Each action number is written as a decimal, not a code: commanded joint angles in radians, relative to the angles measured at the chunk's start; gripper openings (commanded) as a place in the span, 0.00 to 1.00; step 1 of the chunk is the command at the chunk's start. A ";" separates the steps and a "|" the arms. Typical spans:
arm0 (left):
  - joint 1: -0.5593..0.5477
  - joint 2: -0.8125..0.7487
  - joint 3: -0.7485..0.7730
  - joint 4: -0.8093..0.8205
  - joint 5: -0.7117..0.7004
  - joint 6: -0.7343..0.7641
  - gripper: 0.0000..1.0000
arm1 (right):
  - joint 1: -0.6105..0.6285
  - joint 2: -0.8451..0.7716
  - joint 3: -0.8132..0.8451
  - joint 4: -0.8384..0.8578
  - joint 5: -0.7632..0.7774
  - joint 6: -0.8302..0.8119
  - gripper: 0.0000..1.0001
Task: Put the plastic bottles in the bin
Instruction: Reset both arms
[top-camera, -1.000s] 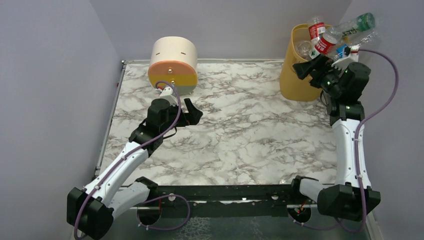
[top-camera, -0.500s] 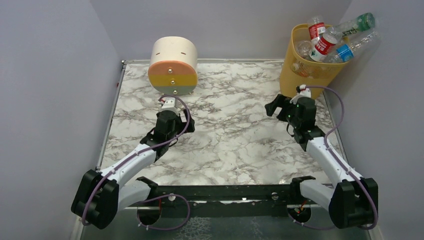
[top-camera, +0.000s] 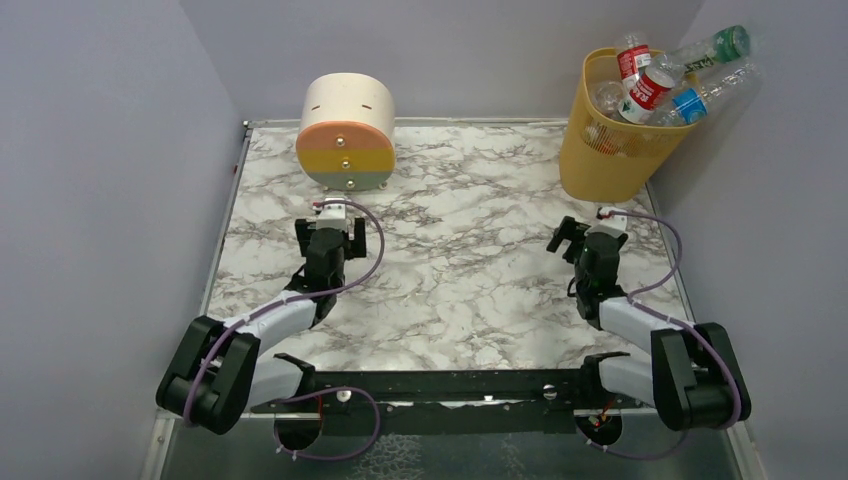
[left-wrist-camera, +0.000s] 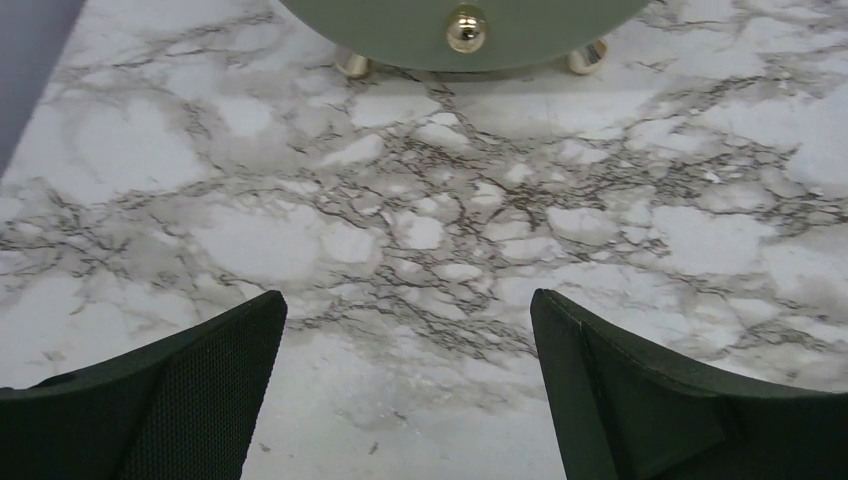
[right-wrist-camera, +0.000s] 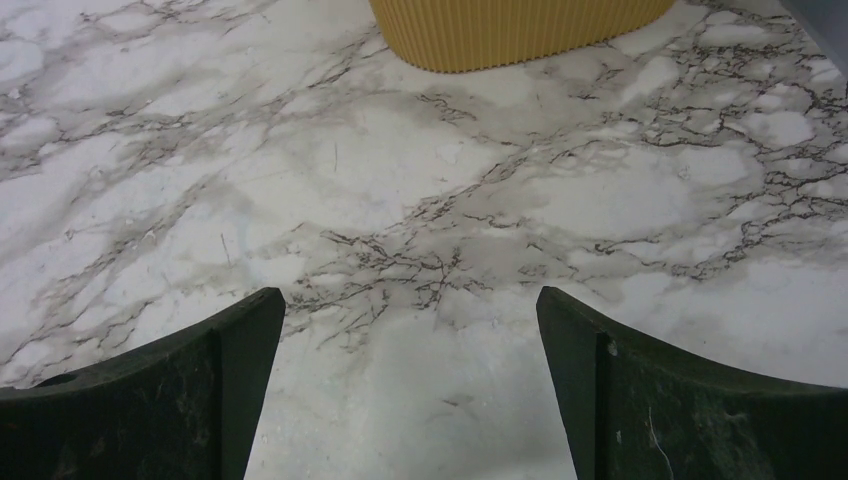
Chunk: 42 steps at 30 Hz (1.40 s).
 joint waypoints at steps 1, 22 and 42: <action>0.084 0.042 -0.077 0.261 0.025 0.167 0.99 | 0.004 0.131 0.018 0.274 0.094 -0.036 0.99; 0.375 0.352 -0.105 0.694 0.389 0.156 0.99 | 0.020 0.446 0.167 0.358 0.027 -0.152 0.99; 0.388 0.443 -0.140 0.850 0.563 0.211 0.99 | 0.035 0.474 -0.043 0.755 -0.187 -0.261 0.99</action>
